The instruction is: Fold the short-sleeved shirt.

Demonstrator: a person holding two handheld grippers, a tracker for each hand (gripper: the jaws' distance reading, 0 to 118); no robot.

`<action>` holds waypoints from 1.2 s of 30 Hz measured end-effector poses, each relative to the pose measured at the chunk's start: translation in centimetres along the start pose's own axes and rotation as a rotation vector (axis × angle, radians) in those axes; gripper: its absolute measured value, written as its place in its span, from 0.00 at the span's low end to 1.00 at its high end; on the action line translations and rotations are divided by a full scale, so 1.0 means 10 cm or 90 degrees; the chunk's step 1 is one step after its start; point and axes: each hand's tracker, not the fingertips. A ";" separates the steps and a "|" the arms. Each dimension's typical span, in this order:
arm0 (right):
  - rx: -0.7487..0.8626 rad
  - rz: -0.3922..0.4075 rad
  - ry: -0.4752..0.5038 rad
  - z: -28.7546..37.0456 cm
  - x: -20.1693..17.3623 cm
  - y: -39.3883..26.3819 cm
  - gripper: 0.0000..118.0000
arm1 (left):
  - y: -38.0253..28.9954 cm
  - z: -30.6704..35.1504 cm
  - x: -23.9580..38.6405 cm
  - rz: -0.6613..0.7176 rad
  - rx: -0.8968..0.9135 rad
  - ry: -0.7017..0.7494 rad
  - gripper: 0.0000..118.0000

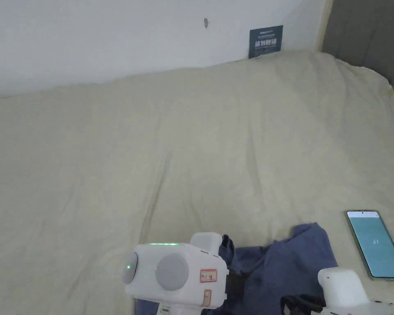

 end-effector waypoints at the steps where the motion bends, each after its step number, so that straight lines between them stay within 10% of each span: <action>1: -0.002 -0.001 -0.001 0.00 0.01 -0.01 0.03 | 0.00 -0.05 -0.01 0.001 -0.010 0.002 0.29; 3: -0.004 -0.004 -0.001 -0.01 0.05 -0.02 0.03 | -0.02 -0.09 -0.02 0.014 -0.025 -0.001 0.85; 4: -0.006 -0.006 -0.001 -0.01 0.05 -0.03 0.03 | -0.03 -0.09 -0.03 0.017 -0.027 -0.002 0.95; 13: -0.005 -0.010 0.000 -0.01 0.05 -0.03 0.03 | -0.09 0.60 -0.32 0.080 0.079 0.008 0.93; 15: -0.002 -0.012 0.002 -0.01 0.04 -0.02 0.03 | -0.17 0.73 -0.43 0.099 0.092 0.015 0.80; 19: 0.001 -0.011 0.004 0.00 0.00 -0.03 0.03 | -0.33 0.73 -0.59 0.072 0.099 0.105 0.02; 36: -0.001 -0.016 0.015 0.03 0.08 -0.06 0.03 | -0.57 0.14 -0.47 0.055 -0.025 0.020 0.02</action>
